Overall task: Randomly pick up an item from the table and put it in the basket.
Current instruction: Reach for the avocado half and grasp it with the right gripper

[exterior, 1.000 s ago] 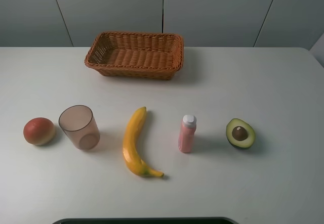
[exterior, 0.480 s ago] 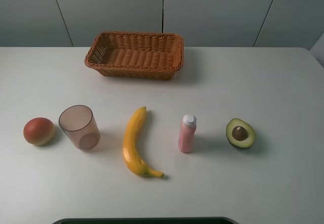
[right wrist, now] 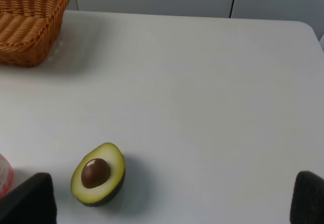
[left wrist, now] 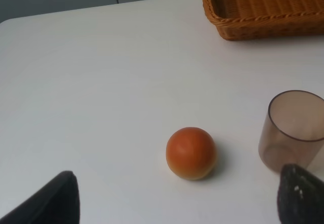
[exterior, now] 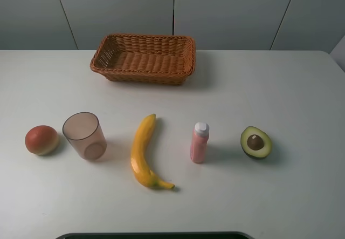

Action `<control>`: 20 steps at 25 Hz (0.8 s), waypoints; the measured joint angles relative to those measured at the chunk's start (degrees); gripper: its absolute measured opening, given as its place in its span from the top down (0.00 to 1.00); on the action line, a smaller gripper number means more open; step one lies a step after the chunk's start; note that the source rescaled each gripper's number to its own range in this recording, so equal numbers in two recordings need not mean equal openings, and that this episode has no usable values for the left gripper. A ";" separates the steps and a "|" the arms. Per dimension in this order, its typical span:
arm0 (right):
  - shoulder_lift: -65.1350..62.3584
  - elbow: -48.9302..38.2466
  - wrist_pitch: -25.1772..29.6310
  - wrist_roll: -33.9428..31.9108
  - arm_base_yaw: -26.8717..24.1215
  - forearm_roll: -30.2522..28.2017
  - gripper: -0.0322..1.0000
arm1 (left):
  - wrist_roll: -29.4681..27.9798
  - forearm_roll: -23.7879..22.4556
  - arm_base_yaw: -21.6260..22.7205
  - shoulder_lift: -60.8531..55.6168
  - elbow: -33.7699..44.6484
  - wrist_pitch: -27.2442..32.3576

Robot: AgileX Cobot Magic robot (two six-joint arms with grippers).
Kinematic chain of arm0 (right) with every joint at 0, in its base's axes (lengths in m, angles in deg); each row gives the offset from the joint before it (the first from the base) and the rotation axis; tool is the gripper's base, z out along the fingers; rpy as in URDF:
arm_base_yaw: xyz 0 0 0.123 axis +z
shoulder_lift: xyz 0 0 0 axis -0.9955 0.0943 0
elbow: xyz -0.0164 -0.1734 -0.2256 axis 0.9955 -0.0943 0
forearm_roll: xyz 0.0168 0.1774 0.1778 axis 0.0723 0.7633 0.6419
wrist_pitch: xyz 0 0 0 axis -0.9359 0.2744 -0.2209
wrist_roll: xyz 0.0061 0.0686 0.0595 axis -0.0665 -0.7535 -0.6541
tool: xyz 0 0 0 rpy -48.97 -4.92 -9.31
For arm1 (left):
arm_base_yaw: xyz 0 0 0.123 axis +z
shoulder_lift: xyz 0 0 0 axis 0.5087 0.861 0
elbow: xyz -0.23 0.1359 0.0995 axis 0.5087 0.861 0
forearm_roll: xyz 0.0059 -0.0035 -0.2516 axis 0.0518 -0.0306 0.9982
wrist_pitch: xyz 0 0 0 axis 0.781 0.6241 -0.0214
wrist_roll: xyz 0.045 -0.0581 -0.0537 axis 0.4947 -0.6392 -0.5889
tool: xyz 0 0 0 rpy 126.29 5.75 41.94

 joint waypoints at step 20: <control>0.00 0.00 0.00 0.00 0.00 0.00 0.00 | 0.00 0.00 0.00 0.00 0.00 0.00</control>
